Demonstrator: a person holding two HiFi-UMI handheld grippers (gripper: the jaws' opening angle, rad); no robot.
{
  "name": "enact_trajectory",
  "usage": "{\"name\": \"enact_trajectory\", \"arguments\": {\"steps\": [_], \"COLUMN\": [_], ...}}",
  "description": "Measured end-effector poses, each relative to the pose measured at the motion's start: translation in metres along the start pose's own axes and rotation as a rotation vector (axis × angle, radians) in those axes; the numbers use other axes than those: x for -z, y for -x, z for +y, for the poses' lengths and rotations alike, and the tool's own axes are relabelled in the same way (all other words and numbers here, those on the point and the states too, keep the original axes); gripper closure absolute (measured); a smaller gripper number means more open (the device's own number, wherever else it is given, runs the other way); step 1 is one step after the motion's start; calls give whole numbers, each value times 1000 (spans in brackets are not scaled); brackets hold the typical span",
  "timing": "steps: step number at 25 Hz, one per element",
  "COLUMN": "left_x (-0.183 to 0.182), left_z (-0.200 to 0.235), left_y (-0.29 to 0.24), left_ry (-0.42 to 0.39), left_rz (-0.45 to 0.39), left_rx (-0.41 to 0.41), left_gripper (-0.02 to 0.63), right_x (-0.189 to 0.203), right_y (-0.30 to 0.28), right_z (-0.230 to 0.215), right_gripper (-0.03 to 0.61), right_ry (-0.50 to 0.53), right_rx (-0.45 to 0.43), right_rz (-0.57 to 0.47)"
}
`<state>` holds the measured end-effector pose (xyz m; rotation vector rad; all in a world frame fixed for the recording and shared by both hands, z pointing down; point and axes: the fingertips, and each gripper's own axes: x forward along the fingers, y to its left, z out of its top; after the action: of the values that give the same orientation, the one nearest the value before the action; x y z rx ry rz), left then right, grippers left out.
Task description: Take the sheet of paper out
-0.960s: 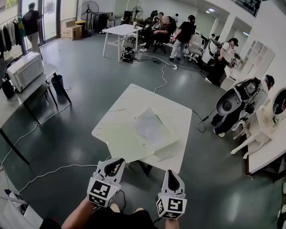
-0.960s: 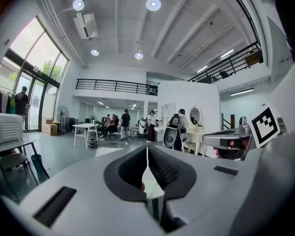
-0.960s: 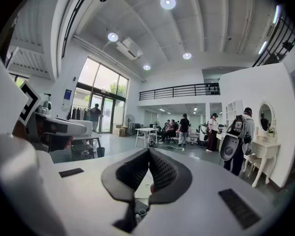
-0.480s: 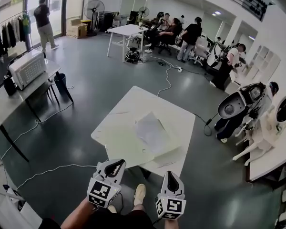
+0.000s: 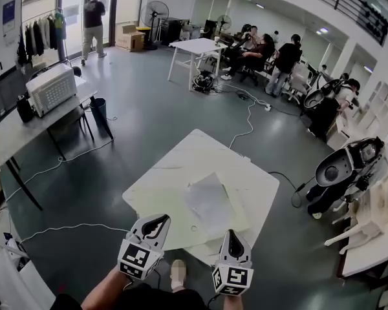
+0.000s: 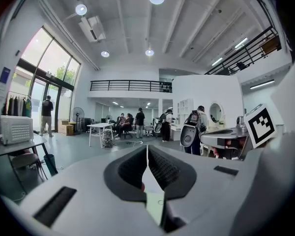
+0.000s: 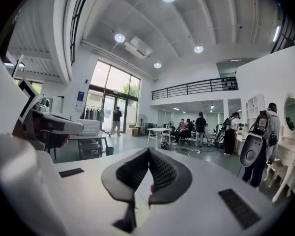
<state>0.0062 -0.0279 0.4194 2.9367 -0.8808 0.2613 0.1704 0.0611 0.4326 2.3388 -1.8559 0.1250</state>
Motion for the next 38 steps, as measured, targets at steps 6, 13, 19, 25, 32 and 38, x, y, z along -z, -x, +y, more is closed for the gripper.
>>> {"name": "enact_trajectory", "arguments": {"steps": [6,13,19,25,32,38], "left_x": [-3,9,32,69,109,145], "left_z": [14,39,64,94,122,141], "left_y": [-56,-97,-128,-149,-169,-182], "left_ry": [20,51,94,147,214,254], "left_rz": [43,82,121,183,240,279], "left_rx": [-80,-169,-246,-316,-365,-388], "left_gripper": [584,584,584,584,584,584], "right_x": [3,19,44,79,128,170], "right_y": [-69,-134,-190,-240,-285,-318], "right_z": [-26,-31,-27,-9,17,33], "right_gripper": [561,562,561,561,561,561], "right_ry": [-10,-6,18,73,111,138], "right_rx": [-106,-213,-306,-389,-468,-481], "right_rz": [45,103,162,247,348,422]}}
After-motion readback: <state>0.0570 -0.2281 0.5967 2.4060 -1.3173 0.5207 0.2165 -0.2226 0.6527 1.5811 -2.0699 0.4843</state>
